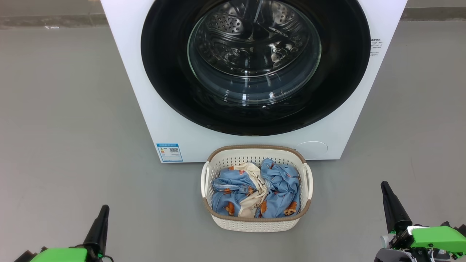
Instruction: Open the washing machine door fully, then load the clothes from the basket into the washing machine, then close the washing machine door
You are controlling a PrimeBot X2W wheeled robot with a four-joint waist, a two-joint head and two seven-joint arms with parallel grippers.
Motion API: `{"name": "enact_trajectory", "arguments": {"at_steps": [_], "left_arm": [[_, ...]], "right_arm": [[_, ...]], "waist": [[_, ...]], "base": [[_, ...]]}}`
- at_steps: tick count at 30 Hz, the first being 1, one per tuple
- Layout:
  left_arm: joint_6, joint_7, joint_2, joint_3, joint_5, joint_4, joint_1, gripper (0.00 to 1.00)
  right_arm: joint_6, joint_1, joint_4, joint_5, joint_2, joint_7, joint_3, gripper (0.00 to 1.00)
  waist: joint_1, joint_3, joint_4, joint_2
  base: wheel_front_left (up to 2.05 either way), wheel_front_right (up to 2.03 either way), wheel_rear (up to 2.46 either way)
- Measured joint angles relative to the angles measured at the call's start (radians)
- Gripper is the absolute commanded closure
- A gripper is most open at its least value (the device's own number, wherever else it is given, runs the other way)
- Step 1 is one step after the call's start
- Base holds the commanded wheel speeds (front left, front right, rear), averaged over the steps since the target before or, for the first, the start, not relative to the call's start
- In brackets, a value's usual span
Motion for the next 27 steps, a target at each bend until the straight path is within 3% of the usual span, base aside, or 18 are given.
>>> {"name": "enact_trajectory", "arguments": {"at_steps": [27], "left_arm": [[0.0,0.0,0.0,0.0,0.0,0.0,0.0,1.0]], "right_arm": [[0.0,0.0,0.0,-0.002,0.002,0.003,-0.002,1.0]], "waist": [[0.0,0.0,0.0,0.0001]], "base": [[0.0,0.0,0.0]]}}
